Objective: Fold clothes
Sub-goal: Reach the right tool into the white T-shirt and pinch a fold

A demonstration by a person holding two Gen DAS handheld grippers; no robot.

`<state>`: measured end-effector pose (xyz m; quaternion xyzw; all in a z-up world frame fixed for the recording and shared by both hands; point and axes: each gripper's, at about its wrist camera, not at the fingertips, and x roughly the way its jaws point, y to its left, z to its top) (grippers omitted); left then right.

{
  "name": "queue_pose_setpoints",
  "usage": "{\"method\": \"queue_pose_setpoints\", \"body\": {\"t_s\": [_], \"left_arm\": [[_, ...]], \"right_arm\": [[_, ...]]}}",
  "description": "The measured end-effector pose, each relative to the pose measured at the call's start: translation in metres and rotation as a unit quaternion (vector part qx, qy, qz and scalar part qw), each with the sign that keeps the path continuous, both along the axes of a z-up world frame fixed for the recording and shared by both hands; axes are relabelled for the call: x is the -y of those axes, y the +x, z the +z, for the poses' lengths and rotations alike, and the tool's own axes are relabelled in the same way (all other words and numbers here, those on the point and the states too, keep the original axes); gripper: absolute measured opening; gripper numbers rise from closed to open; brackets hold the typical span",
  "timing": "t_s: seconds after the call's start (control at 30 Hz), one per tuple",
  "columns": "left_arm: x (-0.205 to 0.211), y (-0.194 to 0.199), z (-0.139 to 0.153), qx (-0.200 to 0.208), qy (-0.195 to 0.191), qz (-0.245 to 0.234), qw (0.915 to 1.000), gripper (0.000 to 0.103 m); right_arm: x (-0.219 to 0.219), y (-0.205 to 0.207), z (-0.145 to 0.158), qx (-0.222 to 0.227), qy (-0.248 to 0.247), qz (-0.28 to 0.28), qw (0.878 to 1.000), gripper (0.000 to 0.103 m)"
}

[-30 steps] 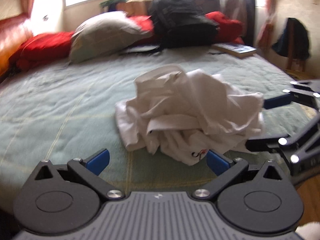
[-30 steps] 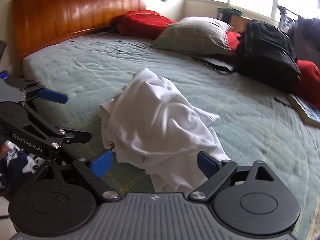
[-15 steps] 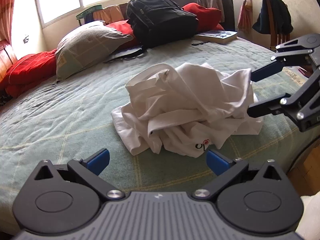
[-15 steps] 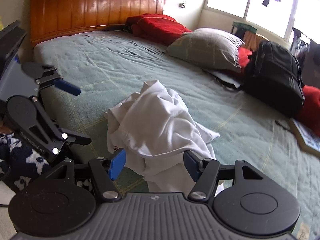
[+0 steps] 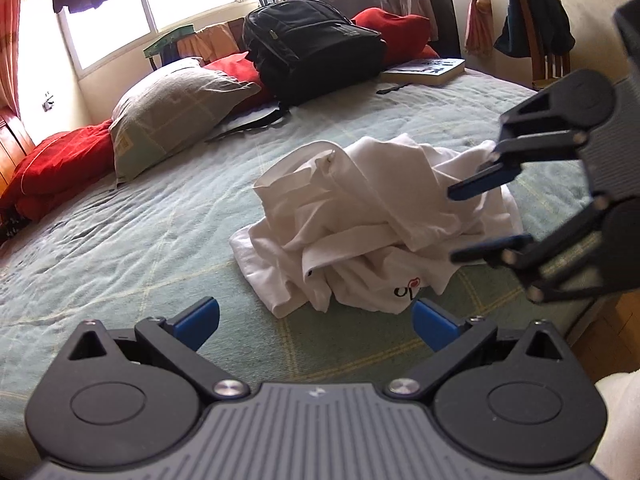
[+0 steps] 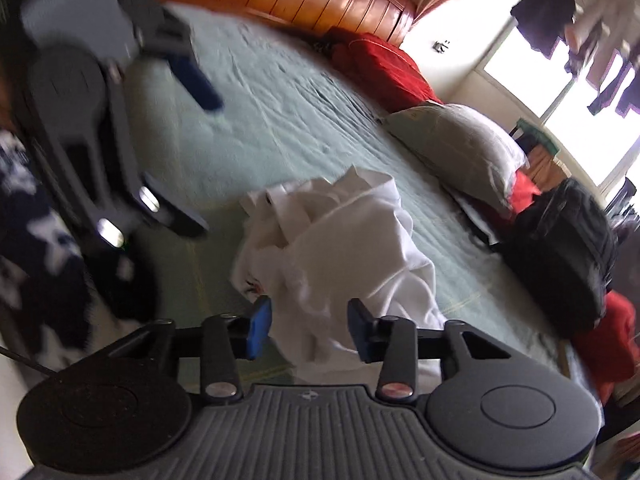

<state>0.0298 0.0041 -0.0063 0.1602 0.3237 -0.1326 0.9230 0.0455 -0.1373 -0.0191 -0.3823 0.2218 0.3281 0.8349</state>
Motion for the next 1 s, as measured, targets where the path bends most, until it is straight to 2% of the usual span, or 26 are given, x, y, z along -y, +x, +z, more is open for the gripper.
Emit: {"method": "queue_pose_setpoints", "body": {"t_s": [0.07,0.13,0.3,0.5,0.67,0.8,0.87,1.0], "left_arm": [[-0.002,0.0,0.0,0.0,0.001,0.0,1.0,0.102],[-0.005,0.003,0.0,-0.001,-0.001,0.001,1.0,0.102],[-0.014,0.015,0.003,0.002,-0.019,-0.009,0.9998,0.101],[-0.018,0.039,0.007,-0.005,-0.035,-0.008,0.9993,0.101],[-0.011,0.054,0.007,-0.01,-0.04,-0.022,0.9989,0.101],[-0.006,0.062,0.008,-0.013,-0.036,-0.03,0.9988,0.101],[-0.006,0.065,0.008,-0.013,-0.035,-0.03,0.9989,0.101],[-0.008,0.07,0.009,-0.014,-0.038,-0.027,0.9988,0.101]], "right_arm": [[-0.002,0.005,-0.008,0.018,-0.028,-0.007,0.999,0.032],[0.0,0.008,-0.009,0.017,-0.034,-0.005,0.999,0.025],[0.015,0.016,0.01,-0.005,0.003,-0.012,1.0,0.014],[0.039,0.042,0.032,-0.031,0.058,-0.06,0.996,0.014],[0.039,0.052,0.023,-0.038,0.058,-0.058,0.996,0.017],[0.032,0.053,0.017,-0.028,0.052,-0.047,0.997,0.017],[0.032,0.057,0.02,-0.022,0.055,-0.05,0.997,0.013],[0.043,0.079,0.033,-0.004,0.068,-0.083,0.994,0.009]]}}
